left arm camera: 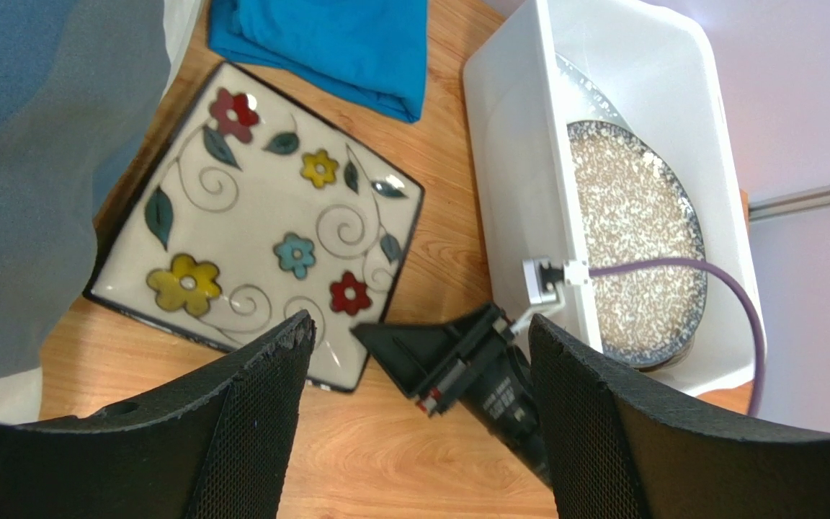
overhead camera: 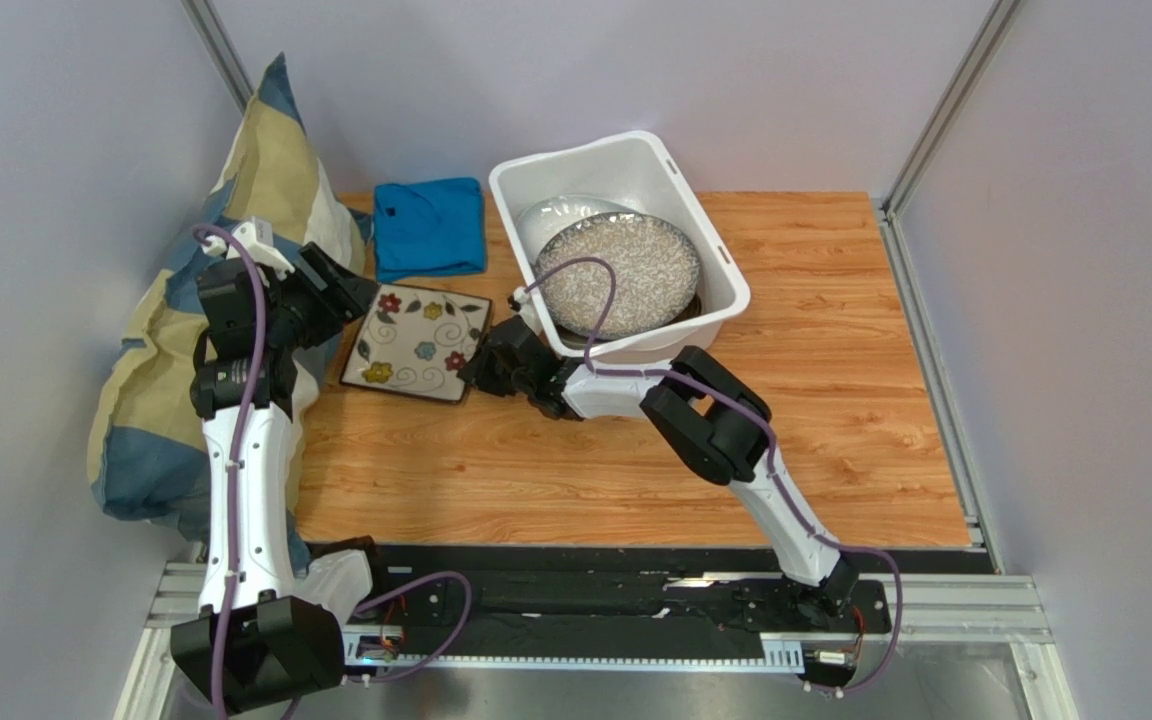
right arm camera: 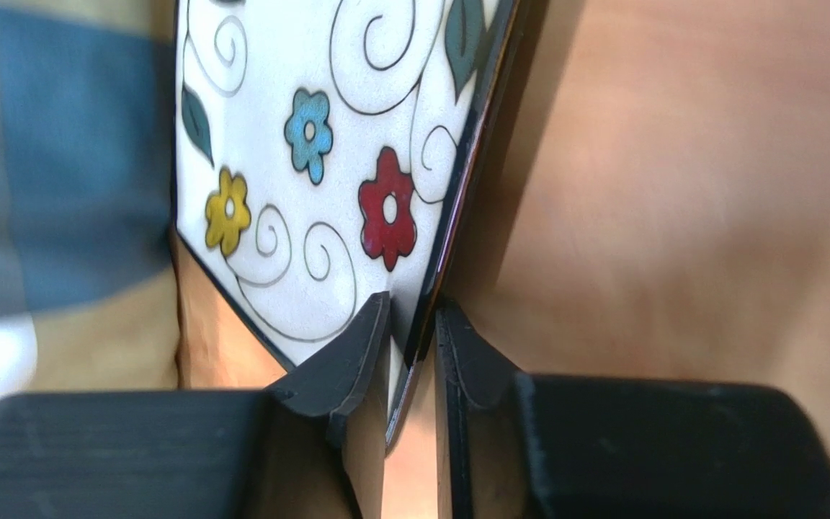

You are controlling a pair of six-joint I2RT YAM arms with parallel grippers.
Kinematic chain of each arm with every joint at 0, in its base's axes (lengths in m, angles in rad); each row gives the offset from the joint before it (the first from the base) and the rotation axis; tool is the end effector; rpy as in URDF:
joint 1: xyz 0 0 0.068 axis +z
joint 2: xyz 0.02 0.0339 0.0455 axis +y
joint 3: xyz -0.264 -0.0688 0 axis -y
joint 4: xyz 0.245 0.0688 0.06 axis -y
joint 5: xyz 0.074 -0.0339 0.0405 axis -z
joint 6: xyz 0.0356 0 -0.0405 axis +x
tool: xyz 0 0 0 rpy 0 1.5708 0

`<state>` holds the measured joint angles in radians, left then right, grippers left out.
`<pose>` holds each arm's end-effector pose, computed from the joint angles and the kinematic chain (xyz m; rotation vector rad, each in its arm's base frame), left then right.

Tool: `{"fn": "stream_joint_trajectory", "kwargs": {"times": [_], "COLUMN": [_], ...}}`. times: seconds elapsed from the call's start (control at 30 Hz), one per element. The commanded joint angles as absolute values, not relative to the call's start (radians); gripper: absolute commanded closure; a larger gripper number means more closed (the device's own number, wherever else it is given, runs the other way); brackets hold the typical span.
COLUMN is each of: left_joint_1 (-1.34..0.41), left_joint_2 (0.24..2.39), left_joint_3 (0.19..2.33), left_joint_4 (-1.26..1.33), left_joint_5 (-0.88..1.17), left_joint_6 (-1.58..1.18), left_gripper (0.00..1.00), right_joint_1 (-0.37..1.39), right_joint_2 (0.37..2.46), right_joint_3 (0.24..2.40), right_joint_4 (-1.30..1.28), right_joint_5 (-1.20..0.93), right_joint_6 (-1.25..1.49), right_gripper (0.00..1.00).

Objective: Place the plates into the plastic bin on the countertop
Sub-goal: Pick up the plate at the center of the board.

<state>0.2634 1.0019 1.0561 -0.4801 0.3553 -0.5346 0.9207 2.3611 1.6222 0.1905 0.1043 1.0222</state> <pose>0.2127 0.0445 0.3647 -0.5620 1.9268 -0.5284 0.3192 0.4137 0.1216 0.1837 2.2906 0.9962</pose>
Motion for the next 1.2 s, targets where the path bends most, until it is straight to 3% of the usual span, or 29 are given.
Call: {"fn": "stream_joint_trajectory", "kwargs": {"times": [0.0, 0.47, 0.8, 1.17], "left_joint_1": [0.275, 0.238, 0.032, -0.282], "left_joint_2": [1.009, 1.046, 1.068, 0.953], "left_joint_3": [1.054, 1.042, 1.022, 0.737], "left_joint_4": [-0.453, -0.463, -0.558, -0.532], "left_joint_5": [0.377, 0.33, 0.115, 0.026], "left_joint_6": [-0.538, -0.519, -0.462, -0.692], "left_gripper": [0.22, 0.23, 0.23, 0.24], "right_joint_1": [0.931, 0.948, 1.017, 1.035], "right_joint_2": [2.15, 1.757, 1.444, 0.932], "right_joint_3": [1.453, 0.939, 0.712, 0.494], "right_joint_4": [0.291, 0.324, 0.222, -0.038], "right_joint_5": [0.193, 0.239, 0.278, 0.351], "right_joint_6": [0.988, 0.98, 0.98, 0.947], "right_gripper": [1.0, 1.0, 1.0, 1.0]}}
